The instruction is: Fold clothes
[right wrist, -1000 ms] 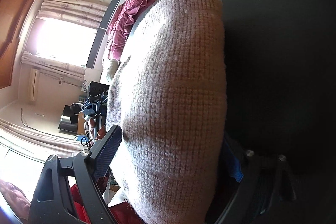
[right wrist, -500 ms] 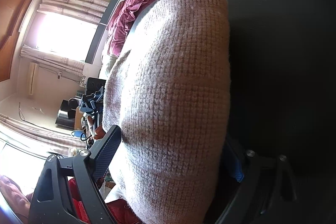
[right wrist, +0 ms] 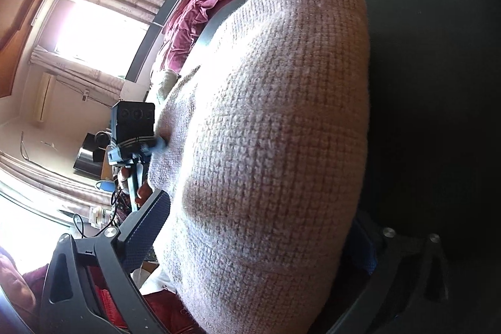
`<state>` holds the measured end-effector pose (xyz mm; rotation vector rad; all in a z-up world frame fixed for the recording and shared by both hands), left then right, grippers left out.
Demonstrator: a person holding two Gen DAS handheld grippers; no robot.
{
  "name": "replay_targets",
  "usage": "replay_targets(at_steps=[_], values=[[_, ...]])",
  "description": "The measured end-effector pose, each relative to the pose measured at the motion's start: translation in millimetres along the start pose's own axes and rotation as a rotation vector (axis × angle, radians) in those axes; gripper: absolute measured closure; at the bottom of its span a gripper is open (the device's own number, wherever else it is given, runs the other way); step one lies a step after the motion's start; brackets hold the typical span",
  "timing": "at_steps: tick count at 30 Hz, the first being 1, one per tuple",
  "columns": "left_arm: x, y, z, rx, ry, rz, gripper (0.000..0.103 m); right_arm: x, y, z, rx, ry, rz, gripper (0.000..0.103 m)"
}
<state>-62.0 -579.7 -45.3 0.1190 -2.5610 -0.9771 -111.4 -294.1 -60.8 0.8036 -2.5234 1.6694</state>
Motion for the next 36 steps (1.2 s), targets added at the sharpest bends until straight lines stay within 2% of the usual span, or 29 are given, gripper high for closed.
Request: replay_targets(at_steps=[2, 4, 7, 11, 13, 15, 17, 19, 23, 28, 32, 36], values=[[2, 3, -1, 0.06, -0.007, 0.024, 0.047, 3, -2, 2, -0.004, 0.0, -0.005, 0.0], [4, -8, -4, 0.052, -0.002, -0.03, 0.047, 6, 2, -5, -0.007, 0.002, -0.011, 0.0], [5, -19, -9, 0.013, 0.058, -0.12, 0.048, 4, 3, -7, -0.015, 0.007, -0.018, 0.0], [2, -11, -6, 0.065, 0.092, -0.059, 0.049, 7, -12, -10, -0.034, 0.045, -0.004, 0.0], [-1, -10, -6, 0.089, 0.113, -0.032, 0.056, 4, -14, -7, -0.049, 0.067, -0.008, 0.001], [-4, -7, -4, 0.108, 0.134, -0.011, 0.061, 4, -14, -10, -0.078, 0.081, -0.032, 0.006], [-7, -4, -3, 0.114, 0.151, -0.009, 0.065, 3, -14, -12, -0.105, 0.093, -0.057, 0.024], [-10, -2, -2, 0.12, 0.168, -0.012, 0.069, 10, -7, -21, -0.085, 0.107, -0.05, 0.031], [-19, 10, -6, 0.153, 0.223, 0.013, 0.072, 1, -24, 2, -0.069, 0.138, -0.055, 0.036], [-33, 40, -23, 0.14, 0.316, 0.082, 0.073, -7, -27, -2, 0.024, 0.202, -0.003, 0.041], [-45, 58, -44, 0.11, 0.381, 0.1, 0.073, -10, -48, 1, 0.07, 0.201, -0.021, 0.045], [-58, 74, -79, 0.125, 0.452, 0.136, 0.073, -4, -85, 13, 0.111, 0.179, -0.08, 0.045]])
Point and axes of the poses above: each gripper's, at about its wrist camera, not at the fingertips, and z roughly the way its jaws point, y to its right, x to its top, the point moved 2 cm from there along z, roughly the way its jaws point, and after that the axes turned 11 degrees about x, right-handed, at the moved point
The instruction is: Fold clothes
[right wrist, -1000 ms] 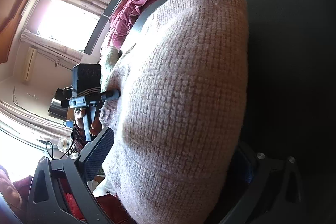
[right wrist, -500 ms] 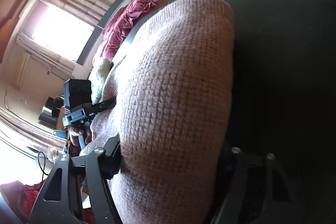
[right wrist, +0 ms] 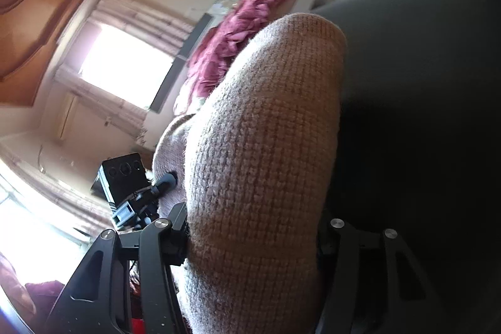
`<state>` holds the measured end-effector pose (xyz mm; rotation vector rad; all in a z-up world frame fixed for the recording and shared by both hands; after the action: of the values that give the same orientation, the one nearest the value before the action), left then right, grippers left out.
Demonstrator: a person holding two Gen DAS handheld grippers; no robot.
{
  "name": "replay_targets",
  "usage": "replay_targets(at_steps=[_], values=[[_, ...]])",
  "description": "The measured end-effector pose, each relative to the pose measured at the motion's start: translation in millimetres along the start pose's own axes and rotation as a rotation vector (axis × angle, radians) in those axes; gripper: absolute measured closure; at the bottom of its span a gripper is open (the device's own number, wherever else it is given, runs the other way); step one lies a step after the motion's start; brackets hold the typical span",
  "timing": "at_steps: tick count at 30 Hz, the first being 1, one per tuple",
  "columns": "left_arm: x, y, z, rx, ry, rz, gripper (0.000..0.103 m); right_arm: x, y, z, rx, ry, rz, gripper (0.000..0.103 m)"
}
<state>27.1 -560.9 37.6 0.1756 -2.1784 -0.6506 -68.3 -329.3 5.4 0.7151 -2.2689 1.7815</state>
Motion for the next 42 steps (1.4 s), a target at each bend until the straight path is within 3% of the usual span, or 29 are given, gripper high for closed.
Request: replay_targets(at_steps=[5, 8, 13, 16, 21, 25, 29, 33, 36, 38, 41, 42], values=[[29, -17, -79, 0.059, 0.142, -0.001, 0.073, 32, -63, 56, 0.076, -0.069, -0.12, 0.045], [55, -42, -129, 0.109, 0.241, -0.054, 0.073, 49, -118, 155, 0.143, -0.116, -0.187, 0.045], [85, -103, -207, 0.255, 0.388, -0.122, 0.073, 110, -160, 272, 0.26, -0.232, -0.252, 0.045], [90, -137, -230, 0.334, 0.419, -0.176, 0.073, 133, -175, 350, 0.304, -0.319, -0.286, 0.045], [74, -215, -229, 0.426, 0.378, -0.338, 0.072, 150, -139, 423, 0.333, -0.459, -0.256, 0.045], [44, -274, -220, 0.435, 0.351, -0.461, 0.072, 151, -80, 475, 0.268, -0.565, -0.204, 0.044], [21, -303, -214, 0.385, 0.387, -0.537, 0.07, 159, -31, 475, 0.432, -0.516, -0.038, 0.043], [10, -315, -208, 0.362, 0.405, -0.577, 0.069, 154, -29, 463, 0.439, -0.492, -0.049, 0.04], [2, -309, -223, 0.355, 0.425, -0.58, 0.069, 142, -43, 441, 0.389, -0.474, -0.096, 0.035], [-3, -302, -232, 0.38, 0.436, -0.589, 0.069, 136, -50, 424, 0.348, -0.438, -0.134, 0.034], [-13, -277, -252, 0.499, 0.492, -0.544, 0.071, 134, -55, 395, 0.32, -0.323, -0.176, 0.034], [-16, -266, -259, 0.542, 0.522, -0.516, 0.078, 133, -56, 381, 0.309, -0.268, -0.193, 0.034]])
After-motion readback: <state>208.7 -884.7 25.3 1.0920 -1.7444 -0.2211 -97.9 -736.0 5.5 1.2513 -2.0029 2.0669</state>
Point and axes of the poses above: each gripper's, at about its wrist camera, not at the fingertips, and z roughly the way its jaws point, y to its right, x to its top, the point moved 2 cm from there along z, roughly the way its jaws point, and after that the axes turned 11 degrees about x, right-handed, at the moved point
